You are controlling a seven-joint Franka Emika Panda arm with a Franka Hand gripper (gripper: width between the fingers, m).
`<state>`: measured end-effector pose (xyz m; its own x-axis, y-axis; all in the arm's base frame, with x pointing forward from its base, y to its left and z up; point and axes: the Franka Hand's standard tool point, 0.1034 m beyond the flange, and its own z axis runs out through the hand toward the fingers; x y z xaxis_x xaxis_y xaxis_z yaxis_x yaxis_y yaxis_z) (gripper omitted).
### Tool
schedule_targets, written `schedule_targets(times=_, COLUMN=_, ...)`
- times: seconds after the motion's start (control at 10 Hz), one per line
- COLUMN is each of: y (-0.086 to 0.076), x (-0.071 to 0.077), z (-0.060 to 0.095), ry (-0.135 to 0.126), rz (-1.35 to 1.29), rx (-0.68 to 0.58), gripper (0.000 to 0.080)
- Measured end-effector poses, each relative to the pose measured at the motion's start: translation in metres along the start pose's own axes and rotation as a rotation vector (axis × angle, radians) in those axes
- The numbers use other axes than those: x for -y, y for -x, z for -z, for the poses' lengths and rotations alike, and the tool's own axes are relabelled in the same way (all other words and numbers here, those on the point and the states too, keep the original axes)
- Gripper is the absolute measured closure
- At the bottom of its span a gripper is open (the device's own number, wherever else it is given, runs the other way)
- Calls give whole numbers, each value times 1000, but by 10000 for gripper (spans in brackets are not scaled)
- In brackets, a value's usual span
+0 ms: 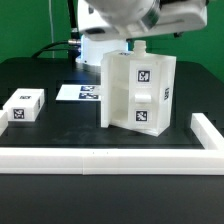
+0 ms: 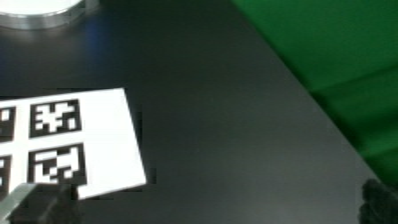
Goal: Assemble cabinet
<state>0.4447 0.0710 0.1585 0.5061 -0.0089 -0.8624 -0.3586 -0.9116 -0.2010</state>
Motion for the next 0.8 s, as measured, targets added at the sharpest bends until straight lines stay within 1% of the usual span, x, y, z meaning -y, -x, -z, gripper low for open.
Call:
schedule_targets(times=0.1, y=10, x=1, z=-5, ry=10, rz=2, rx=-31, gripper=2)
schedule_targets(times=0.2, y=19, x=0, z=-13, ry=27, rz=4, rx=-58, gripper=2)
schedule_targets(times=0.3, y=22, x=0, z=-21, ry=38, rz=4, rx=-82, gripper=2)
schedule_targets(times=0.4, y=22, x=-3, z=-29, ry=62, rz=4, rx=-113, gripper=2)
schedule_targets(times=0.5, y=20, x=-5, z=-38, ry=68, rz=0, rx=-119, gripper=2)
schedule_targets(times=0.6, y=19, x=-8, z=-40, ry=65, rz=-7, rx=-115, gripper=2)
schedule_targets(times=0.8, y=18, x=-7, z=-39, ry=64, rz=-6, rx=-117, gripper=2)
